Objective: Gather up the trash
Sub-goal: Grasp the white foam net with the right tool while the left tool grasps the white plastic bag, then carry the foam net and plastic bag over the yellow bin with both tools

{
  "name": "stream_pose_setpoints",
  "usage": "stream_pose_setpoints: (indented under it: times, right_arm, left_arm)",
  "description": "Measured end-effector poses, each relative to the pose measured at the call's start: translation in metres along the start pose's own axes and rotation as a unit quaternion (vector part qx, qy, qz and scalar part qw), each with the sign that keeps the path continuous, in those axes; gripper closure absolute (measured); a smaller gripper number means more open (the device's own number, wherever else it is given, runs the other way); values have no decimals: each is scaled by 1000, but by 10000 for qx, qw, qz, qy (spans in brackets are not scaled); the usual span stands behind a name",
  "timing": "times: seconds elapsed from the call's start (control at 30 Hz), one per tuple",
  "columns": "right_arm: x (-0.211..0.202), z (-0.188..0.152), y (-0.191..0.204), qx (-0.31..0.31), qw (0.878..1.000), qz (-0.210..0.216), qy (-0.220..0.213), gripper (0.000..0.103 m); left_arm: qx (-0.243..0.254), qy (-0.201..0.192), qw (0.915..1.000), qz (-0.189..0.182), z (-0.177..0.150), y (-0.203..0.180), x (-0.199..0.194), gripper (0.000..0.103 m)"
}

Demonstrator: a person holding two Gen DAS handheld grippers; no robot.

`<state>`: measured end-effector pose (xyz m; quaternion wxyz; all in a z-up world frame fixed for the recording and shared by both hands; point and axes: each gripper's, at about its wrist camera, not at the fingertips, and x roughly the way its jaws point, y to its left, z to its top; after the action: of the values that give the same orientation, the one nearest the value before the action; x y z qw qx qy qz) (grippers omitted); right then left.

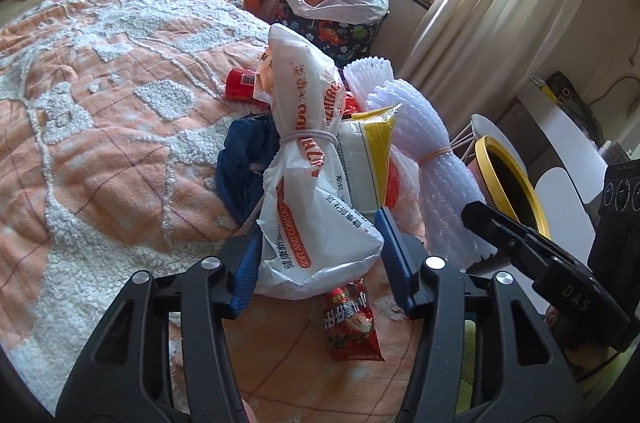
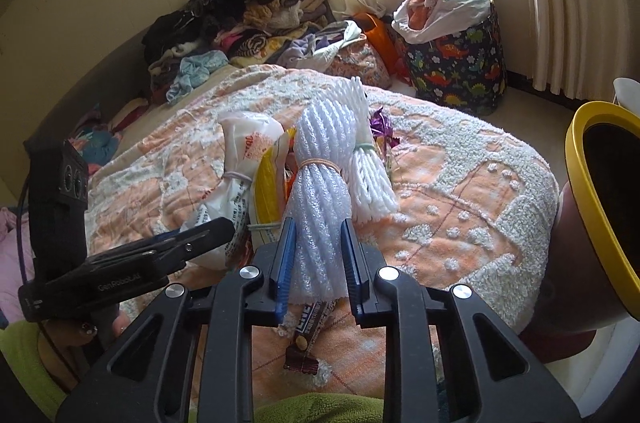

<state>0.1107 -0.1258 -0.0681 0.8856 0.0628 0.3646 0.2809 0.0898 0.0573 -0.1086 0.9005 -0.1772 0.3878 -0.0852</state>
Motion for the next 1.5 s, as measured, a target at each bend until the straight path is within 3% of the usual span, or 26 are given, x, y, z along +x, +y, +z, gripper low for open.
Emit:
stream_pose_setpoints:
  times: [0.13, 0.43, 1.5]
  right_arm:
    - [-11, 3, -3, 31, 9999, 54, -142, 83]
    - [-41, 14, -8, 103, 9980, 142, -606, 84]
    - [-125, 24, -100, 994, 9799, -516, -1648, 84]
  left_arm:
    - [9, -203, 9998, 94, 3, -4, -9, 69]
    - [70, -753, 9971, 11, 21, -20, -42, 72]
    - [1149, -719, 9888, -629, 33, -143, -19, 72]
